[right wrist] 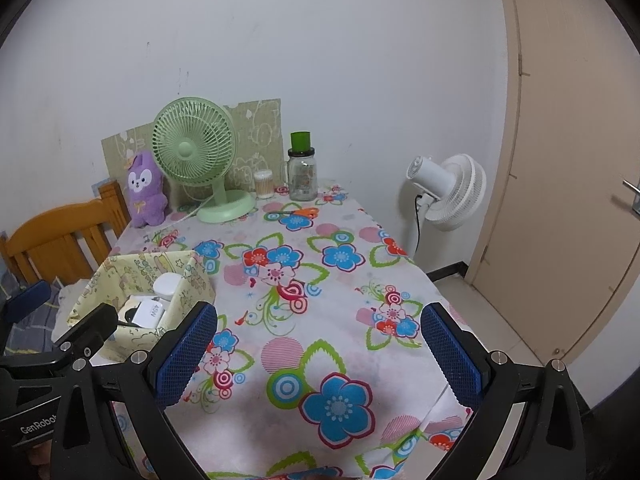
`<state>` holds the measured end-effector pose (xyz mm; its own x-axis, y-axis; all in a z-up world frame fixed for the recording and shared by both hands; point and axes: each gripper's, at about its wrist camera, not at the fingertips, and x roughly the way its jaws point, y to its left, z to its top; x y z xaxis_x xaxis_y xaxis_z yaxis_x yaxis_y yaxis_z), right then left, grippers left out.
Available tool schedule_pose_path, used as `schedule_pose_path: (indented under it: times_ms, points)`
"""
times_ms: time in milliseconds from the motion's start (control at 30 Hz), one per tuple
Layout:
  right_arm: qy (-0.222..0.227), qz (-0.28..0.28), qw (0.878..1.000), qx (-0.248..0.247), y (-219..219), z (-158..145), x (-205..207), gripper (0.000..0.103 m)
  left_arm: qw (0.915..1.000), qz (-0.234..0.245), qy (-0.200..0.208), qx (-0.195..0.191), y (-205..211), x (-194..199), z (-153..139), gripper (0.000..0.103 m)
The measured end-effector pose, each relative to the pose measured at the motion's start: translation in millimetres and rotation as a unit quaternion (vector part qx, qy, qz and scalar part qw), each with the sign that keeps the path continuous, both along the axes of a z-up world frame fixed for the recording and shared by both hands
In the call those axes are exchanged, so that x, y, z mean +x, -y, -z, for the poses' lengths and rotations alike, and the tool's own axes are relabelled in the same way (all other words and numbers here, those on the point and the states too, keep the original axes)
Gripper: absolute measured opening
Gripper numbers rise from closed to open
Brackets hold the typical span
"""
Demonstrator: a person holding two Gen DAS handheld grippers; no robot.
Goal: Organize rigid objects
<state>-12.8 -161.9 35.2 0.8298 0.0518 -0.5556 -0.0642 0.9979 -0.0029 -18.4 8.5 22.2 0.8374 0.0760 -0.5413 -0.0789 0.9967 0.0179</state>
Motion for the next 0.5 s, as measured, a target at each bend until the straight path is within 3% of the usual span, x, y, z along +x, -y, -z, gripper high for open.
schedule_pose_path:
  times_ms: [500]
  points:
    - [-0.003,-0.002,1.000,-0.005,-3.6,1.6,0.8,0.103,1.0000,-0.002,0.001,0.001,-1.7,-2.0,1.9,0.103]
